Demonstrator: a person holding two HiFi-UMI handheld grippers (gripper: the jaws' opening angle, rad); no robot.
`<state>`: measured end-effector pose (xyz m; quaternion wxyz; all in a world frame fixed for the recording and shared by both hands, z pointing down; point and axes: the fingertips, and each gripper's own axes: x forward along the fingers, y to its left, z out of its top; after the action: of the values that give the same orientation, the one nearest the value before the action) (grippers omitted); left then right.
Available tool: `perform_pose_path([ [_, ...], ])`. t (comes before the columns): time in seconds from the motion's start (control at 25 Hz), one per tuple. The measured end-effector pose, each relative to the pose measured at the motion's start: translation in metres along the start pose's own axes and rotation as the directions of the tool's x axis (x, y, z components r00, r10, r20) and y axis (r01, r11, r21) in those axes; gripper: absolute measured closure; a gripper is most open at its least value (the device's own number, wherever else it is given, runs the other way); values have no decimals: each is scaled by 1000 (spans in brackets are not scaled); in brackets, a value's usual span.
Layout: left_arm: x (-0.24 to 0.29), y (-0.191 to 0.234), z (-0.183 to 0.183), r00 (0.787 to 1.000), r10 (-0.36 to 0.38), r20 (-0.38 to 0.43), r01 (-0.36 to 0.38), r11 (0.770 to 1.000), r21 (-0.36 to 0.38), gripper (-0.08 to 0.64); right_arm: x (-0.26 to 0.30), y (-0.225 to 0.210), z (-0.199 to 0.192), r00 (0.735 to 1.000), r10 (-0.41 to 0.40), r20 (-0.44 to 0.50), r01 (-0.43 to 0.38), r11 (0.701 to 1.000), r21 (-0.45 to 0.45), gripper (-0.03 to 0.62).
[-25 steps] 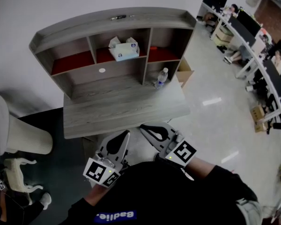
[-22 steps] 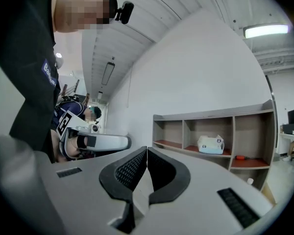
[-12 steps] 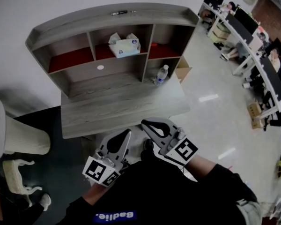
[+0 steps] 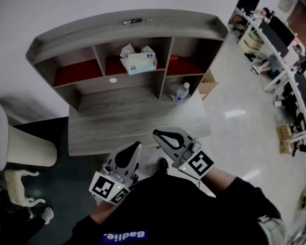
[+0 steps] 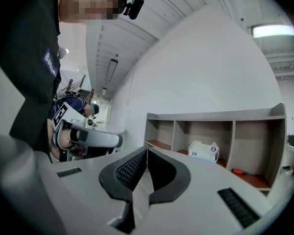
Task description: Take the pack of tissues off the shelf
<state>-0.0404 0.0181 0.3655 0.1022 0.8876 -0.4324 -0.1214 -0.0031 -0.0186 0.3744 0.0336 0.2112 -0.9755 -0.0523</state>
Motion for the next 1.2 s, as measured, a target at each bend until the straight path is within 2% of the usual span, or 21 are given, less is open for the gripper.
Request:
perform_pose_path([
  [0.28, 47, 26, -2, 997, 72, -5, -72, 997, 8, 558, 17, -61, -11, 999, 33, 9, -33, 999, -12, 561],
  [0.72, 94, 51, -9, 981, 192, 6, -192, 981, 9, 558, 38, -124, -30, 994, 110, 5, -110, 994, 1, 561],
  [0.92, 98, 66, -8, 980, 198, 9, -198, 980, 8, 558, 51, -135, -33, 996, 89, -10, -89, 996, -31, 561],
  [1.2, 95, 84, 1, 987, 159, -1, -159, 987, 11, 558, 77, -144, -36, 998, 23, -54, -26, 997, -67, 560],
])
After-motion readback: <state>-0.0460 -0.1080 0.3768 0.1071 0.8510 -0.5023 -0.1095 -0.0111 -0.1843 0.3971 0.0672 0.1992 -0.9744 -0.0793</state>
